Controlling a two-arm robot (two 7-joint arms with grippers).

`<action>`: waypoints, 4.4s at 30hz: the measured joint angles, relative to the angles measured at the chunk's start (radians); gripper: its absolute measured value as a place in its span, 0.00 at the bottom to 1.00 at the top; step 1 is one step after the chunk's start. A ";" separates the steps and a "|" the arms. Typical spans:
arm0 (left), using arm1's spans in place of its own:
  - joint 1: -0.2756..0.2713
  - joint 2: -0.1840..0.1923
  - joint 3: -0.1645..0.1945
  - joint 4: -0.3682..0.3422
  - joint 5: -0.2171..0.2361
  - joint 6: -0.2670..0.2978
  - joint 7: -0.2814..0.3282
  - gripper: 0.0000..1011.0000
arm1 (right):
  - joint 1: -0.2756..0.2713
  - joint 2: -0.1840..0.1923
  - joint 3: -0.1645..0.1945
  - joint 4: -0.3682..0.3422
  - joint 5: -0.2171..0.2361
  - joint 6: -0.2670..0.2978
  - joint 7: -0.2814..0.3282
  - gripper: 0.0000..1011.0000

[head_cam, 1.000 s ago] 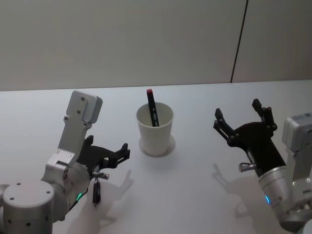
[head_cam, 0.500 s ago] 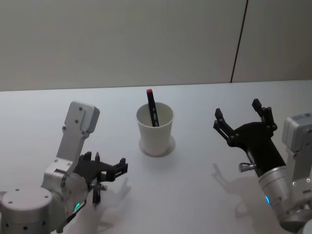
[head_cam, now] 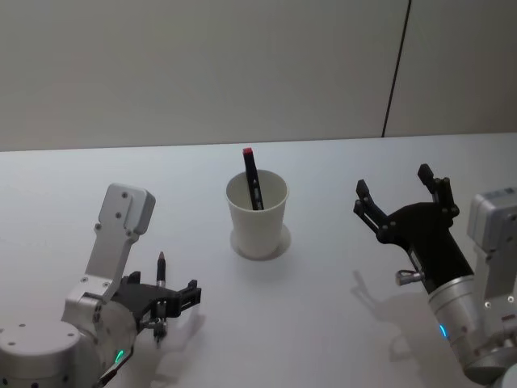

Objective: Place the pen into the pen holder.

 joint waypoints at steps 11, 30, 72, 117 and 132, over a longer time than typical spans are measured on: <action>0.011 -0.003 -0.007 0.012 0.005 0.016 0.006 0.99 | 0.000 0.000 0.000 0.000 0.000 0.000 0.000 0.99; 0.013 -0.022 -0.009 0.037 0.045 0.036 -0.004 0.76 | 0.000 0.000 0.000 0.000 0.000 0.000 0.000 0.99; 0.024 -0.041 -0.021 0.043 0.110 -0.023 -0.029 0.17 | 0.000 0.000 0.000 0.000 0.000 0.000 0.000 0.99; 0.053 -0.053 -0.032 0.024 0.200 -0.119 -0.110 0.17 | 0.000 0.000 0.000 0.000 0.000 0.000 0.000 0.99; 0.058 -0.057 -0.035 0.024 0.236 -0.157 -0.137 0.17 | 0.000 0.000 0.000 0.000 0.000 0.000 0.000 0.99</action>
